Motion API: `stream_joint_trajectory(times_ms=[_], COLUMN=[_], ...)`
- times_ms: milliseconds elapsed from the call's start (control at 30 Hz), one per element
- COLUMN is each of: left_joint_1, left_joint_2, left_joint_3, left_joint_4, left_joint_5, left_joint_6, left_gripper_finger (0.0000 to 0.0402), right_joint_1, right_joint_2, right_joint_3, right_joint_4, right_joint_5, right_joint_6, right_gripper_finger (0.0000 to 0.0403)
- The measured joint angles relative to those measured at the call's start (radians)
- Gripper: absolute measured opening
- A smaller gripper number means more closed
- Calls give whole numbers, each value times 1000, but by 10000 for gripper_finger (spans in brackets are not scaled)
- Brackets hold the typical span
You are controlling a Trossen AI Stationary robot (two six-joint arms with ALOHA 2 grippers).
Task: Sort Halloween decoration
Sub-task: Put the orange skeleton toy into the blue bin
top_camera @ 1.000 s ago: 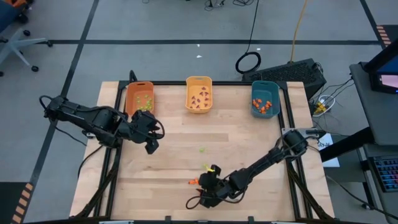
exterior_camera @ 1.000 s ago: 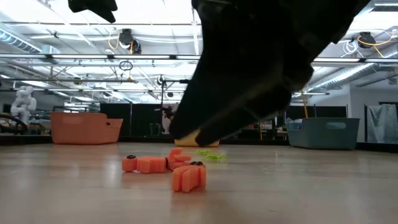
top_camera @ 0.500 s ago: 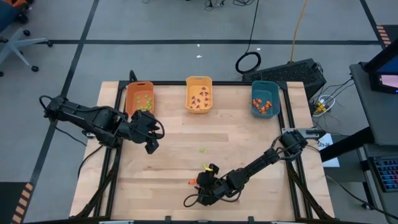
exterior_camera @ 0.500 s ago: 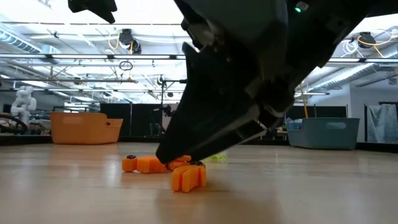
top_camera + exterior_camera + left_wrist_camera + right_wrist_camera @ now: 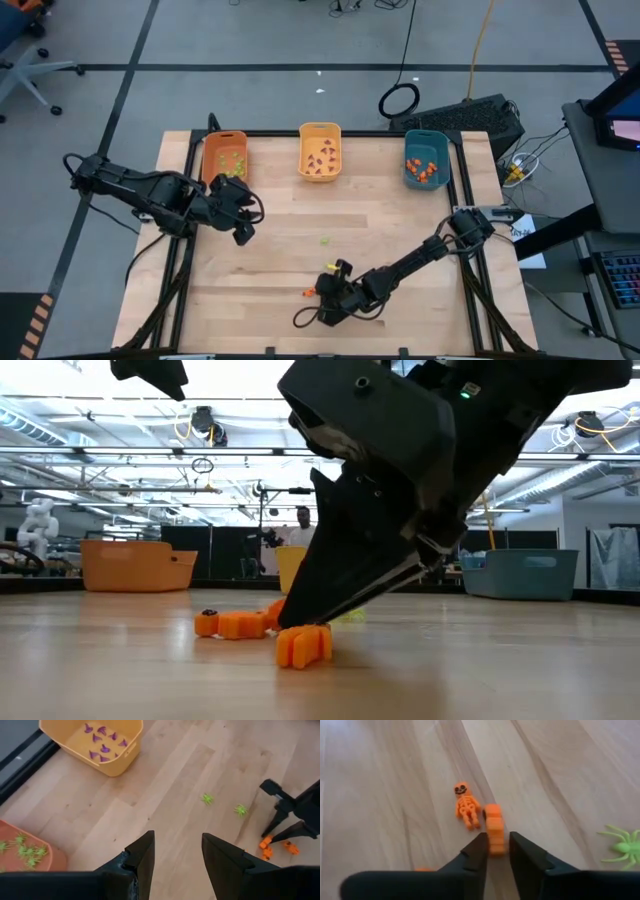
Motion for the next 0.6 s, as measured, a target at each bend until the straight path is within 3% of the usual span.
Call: stream_joint_trajectory(times_ms=[233, 400, 600], left_joint_1=[1, 1, 1], left_joint_2=[0, 0, 0], left_joint_3=[0, 0, 0], left_joint_4=[-3, -6, -1], left_joint_5=[-38, -38, -38], left_joint_6=[1, -6, -6], left_gripper_finger=[161, 161, 161], right_joint_1=[-22, -46, -82], right_joint_2=[-8, -57, -209], right_joint_3=[1, -1, 0], right_joint_4=[-12, -37, -174], right_joint_5=[-66, -176, -207], right_joint_6=[-27, -57, -174], right_gripper_finger=[8, 8, 3])
